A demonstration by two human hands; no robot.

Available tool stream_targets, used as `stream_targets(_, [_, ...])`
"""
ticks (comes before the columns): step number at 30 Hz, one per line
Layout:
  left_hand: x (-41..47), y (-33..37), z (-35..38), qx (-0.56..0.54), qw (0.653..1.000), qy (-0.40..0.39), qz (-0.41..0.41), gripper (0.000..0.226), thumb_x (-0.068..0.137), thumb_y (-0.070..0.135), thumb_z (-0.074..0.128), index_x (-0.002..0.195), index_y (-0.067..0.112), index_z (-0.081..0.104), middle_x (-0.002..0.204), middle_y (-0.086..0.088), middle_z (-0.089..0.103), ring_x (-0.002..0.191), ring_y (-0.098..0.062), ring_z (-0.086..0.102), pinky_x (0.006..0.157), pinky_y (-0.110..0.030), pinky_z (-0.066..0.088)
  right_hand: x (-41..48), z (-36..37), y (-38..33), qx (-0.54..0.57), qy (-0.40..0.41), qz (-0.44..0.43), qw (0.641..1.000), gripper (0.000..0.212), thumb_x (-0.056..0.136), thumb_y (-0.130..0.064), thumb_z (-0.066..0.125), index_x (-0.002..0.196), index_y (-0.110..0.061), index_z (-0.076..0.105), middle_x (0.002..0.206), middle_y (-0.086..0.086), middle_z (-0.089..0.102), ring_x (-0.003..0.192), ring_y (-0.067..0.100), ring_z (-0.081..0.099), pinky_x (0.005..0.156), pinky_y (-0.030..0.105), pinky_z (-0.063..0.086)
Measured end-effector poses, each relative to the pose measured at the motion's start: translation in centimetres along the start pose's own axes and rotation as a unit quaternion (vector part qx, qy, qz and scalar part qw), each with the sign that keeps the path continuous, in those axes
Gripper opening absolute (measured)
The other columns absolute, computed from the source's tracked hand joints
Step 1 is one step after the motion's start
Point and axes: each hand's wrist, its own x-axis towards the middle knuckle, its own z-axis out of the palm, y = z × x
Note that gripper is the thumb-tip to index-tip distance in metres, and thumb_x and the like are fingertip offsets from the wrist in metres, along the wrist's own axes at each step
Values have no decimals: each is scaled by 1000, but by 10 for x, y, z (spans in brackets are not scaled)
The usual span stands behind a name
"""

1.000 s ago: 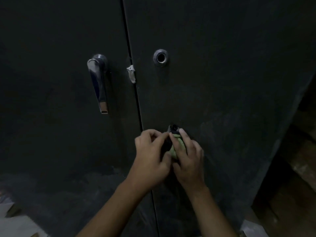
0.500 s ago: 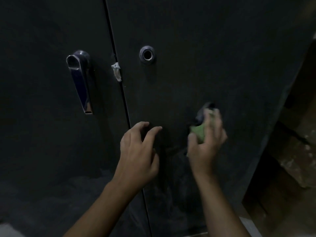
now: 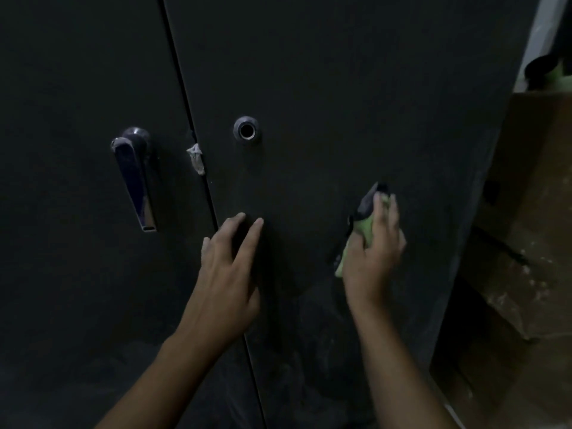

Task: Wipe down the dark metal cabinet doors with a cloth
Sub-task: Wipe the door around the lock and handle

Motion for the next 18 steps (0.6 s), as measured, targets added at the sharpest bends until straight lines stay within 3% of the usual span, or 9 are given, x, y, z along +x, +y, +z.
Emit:
stream_targets(2, [0, 3, 3, 25, 1000, -5, -1, 91, 79, 8, 62, 158, 19, 18, 160, -10, 8, 151, -30, 9, 117, -64, 17, 28, 4, -23, -3, 24, -42, 999, 69, 76, 3, 59, 143, -11, 51, 154, 12, 41, 138, 22, 41, 113, 23, 20])
stream_targets(5, [3, 12, 5, 12, 1000, 7, -8, 87, 78, 6, 61, 156, 15, 23, 160, -12, 10, 150, -31, 10, 117, -64, 18, 33, 16, -40, 1, -69, -226, 972, 59, 80, 2, 57, 138, -10, 57, 151, 11, 45, 140, 18, 42, 114, 36, 30])
stream_targets(9, [26, 25, -9, -40, 997, 36, 55, 82, 77, -2, 57, 153, 10, 30, 163, -12, 14, 152, -27, 11, 120, -55, 21, 9, 13, 6, -24, -206, -444, 872, 33, 100, -14, 56, 132, -20, 64, 150, 1, 48, 119, 28, 58, 96, 45, 46])
stream_targets(12, [56, 37, -27, -1, 993, 22, 114, 79, 77, 10, 48, 153, 11, 30, 162, -17, 13, 151, -31, 10, 121, -50, 9, 21, -15, 54, -100, -259, -534, 799, 38, 98, -19, 64, 134, -29, 57, 152, -7, 46, 118, 25, 58, 92, 43, 49])
stream_targets(14, [76, 45, -33, 48, 988, 10, 148, 79, 76, 20, 47, 153, 10, 31, 160, -22, 14, 150, -36, 11, 120, -51, 6, 46, -32, 68, -121, -249, -525, 805, 41, 97, -15, 63, 136, -27, 58, 153, -3, 45, 118, 25, 57, 95, 41, 49])
stream_targets(16, [94, 51, -32, 103, 979, 5, 178, 82, 75, 22, 56, 153, 12, 31, 159, -23, 15, 150, -38, 11, 120, -52, 3, 77, -42, 70, -122, -218, -467, 848, 51, 93, -6, 59, 141, -23, 52, 154, 5, 42, 121, 30, 57, 104, 37, 42])
stream_targets(18, [108, 54, -26, 165, 964, 9, 208, 85, 75, 20, 63, 153, 15, 30, 158, -21, 15, 150, -36, 10, 118, -58, 0, 105, -46, 60, -110, -173, -356, 912, 67, 83, 4, 59, 145, -19, 46, 155, 12, 39, 134, 32, 47, 112, 29, 29])
